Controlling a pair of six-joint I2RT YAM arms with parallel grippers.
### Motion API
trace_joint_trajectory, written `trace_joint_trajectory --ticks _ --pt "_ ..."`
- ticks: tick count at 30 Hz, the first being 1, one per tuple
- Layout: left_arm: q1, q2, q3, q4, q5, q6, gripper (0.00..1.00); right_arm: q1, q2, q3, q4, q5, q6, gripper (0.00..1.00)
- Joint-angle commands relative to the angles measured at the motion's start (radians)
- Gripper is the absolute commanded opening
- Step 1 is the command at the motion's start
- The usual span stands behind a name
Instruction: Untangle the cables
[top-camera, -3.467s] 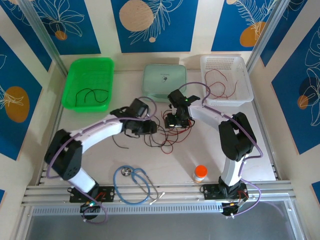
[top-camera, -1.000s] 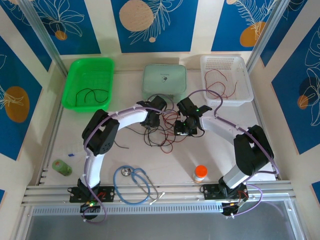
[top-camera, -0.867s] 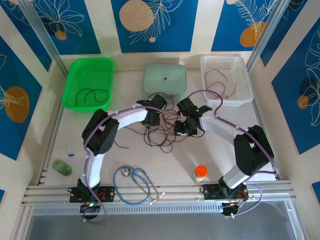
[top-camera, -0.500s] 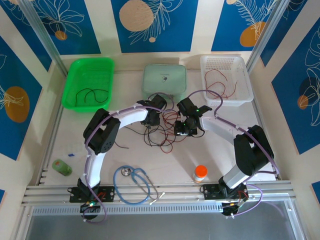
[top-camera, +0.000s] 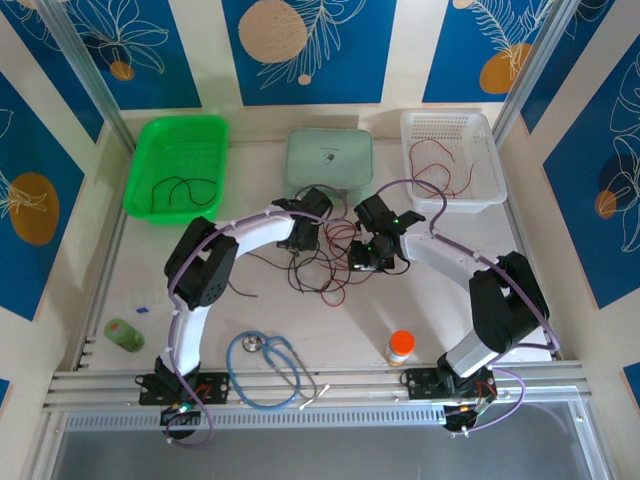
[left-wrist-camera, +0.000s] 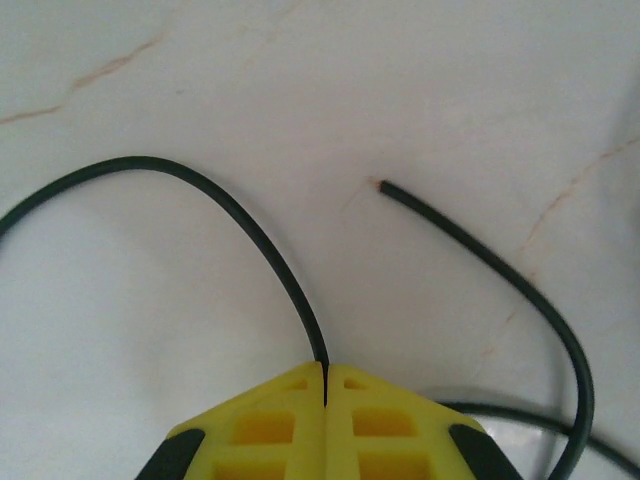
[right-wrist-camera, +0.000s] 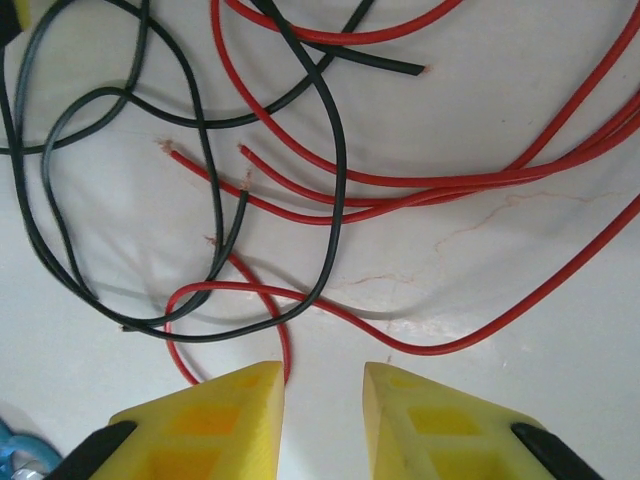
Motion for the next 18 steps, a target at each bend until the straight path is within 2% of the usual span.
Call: trace_joint_trajectory --ticks 1,6,9,14,18 --pt "0.007 -0.162 0.098 -0.094 -0.017 0.056 0.0 -0.002 -0.043 -0.017 0.018 -0.064 -0.02 0.28" --pt "-0.013 -0.277 0.253 -0.226 0.016 0.11 0.0 0.014 -0.051 -0.006 0.04 -0.089 -0.031 0.29" --pt "-0.031 -0.323 0.323 -0.284 0.028 0.13 0.0 0.039 -0.042 0.011 0.055 -0.12 -0.038 0.36" --pt "-0.05 -0.394 0.396 -0.337 0.031 0.146 0.0 0.091 -0.058 0.016 0.096 -0.139 -0.055 0.56" --pt "-0.052 -0.426 0.51 -0.414 -0.046 0.181 0.0 0.086 -0.09 0.014 0.086 -0.128 -0.055 0.62"
